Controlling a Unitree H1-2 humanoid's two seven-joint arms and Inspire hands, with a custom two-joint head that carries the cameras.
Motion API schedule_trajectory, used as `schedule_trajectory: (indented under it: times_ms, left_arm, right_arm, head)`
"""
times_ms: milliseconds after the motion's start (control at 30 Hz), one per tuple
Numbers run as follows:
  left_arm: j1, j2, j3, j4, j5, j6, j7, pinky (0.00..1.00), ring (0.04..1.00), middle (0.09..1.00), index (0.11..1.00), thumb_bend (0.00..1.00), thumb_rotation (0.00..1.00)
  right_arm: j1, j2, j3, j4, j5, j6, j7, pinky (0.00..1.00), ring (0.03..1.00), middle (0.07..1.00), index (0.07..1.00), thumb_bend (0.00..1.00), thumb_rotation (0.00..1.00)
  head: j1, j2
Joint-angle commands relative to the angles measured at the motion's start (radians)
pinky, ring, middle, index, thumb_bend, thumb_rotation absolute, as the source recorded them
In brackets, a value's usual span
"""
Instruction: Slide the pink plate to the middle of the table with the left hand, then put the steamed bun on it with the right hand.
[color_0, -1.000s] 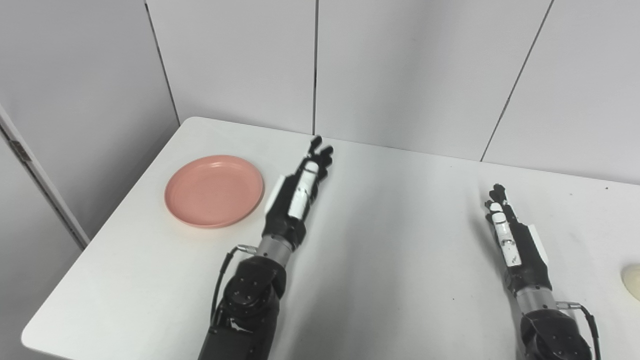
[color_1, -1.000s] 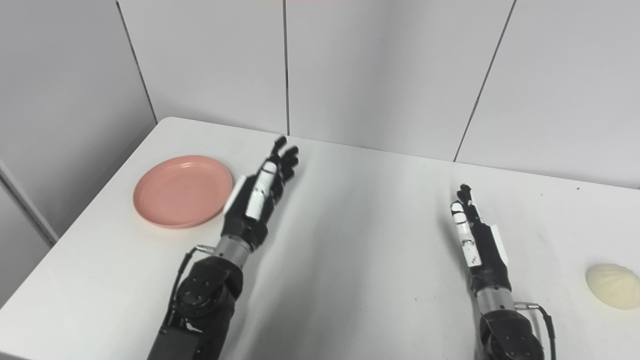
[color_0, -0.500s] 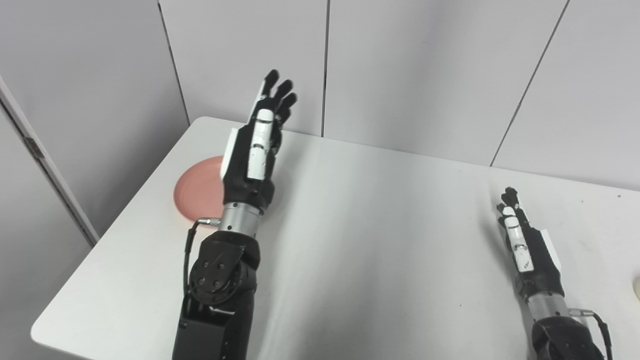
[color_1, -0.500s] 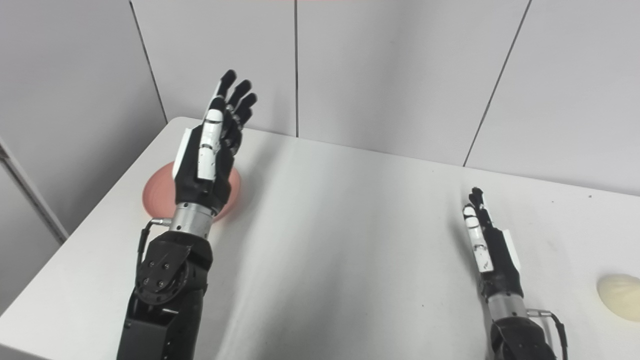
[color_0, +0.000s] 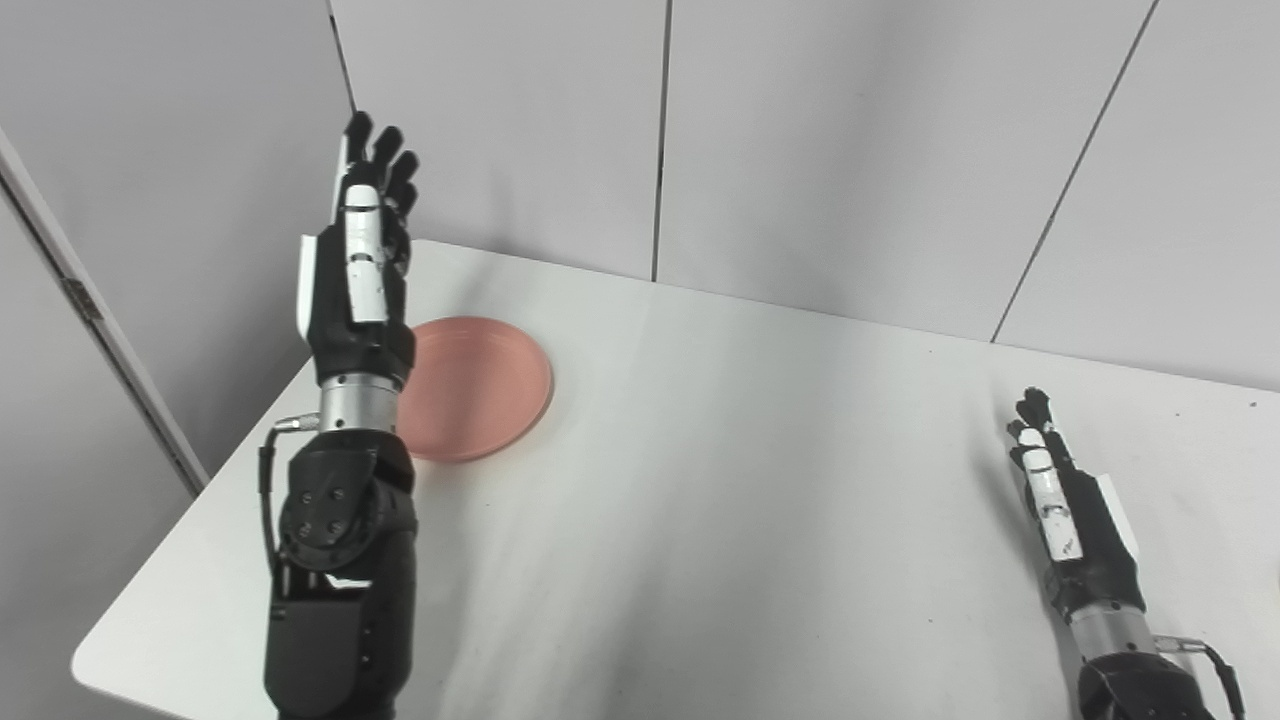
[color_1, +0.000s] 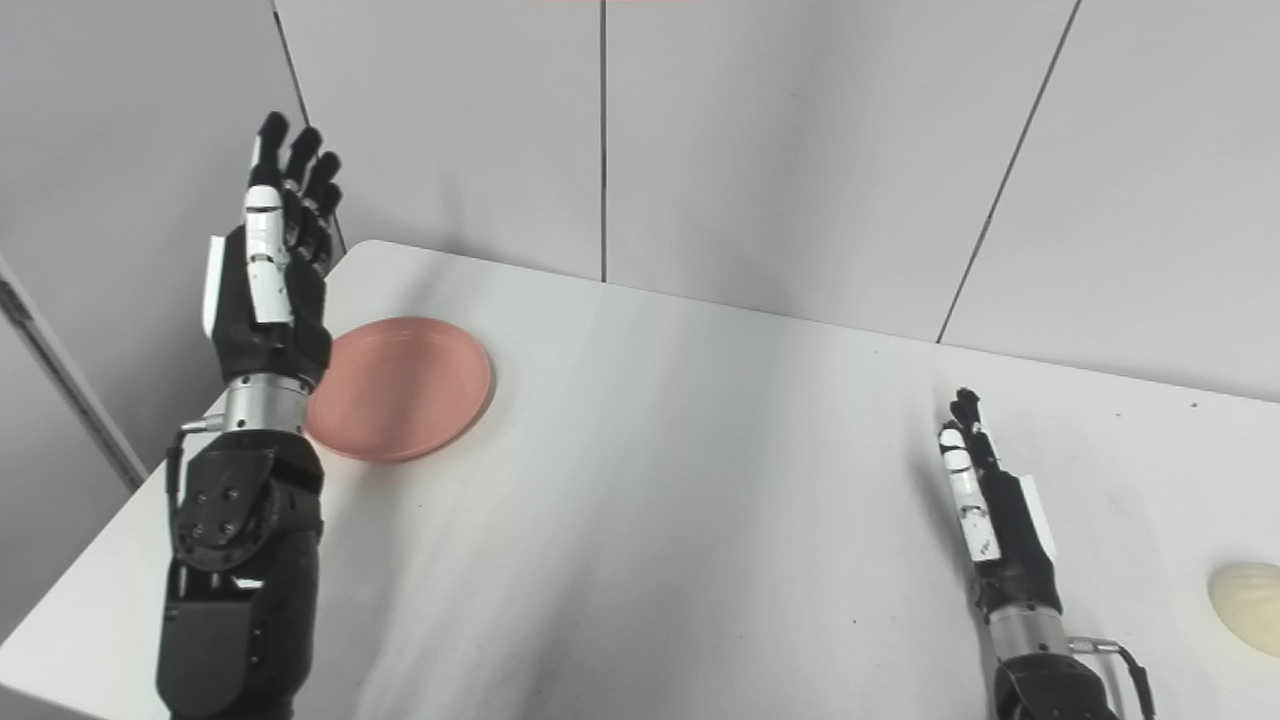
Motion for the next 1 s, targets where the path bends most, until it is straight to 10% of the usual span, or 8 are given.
schedule_trajectory:
  times_ms: [0, 967]
  left_arm:
    - [-0.039, 0.037, 0.022, 0.011, -0.027, -0.056, 0.01, 1.0, 0.958, 0.965, 0.977, 0.51, 1.0]
    - [-0.062, 0.141, 0.133, 0.419, -0.161, -0.152, 0.018, 0.99, 0.962, 0.963, 0.968, 0.45, 1.0]
  right_arm:
    - [0.014, -0.001, -0.006, 0.008, 0.006, -0.006, -0.001, 1.0, 0.994, 1.0, 1.0, 0.13, 1.0]
    - [0.015, -0.001, -0.009, 0.011, 0.014, -0.022, 0.007, 1.0, 0.999, 1.0, 1.0, 0.15, 1.0]
  head:
    - [0.002, 0.001]
    - [0.014, 0.005]
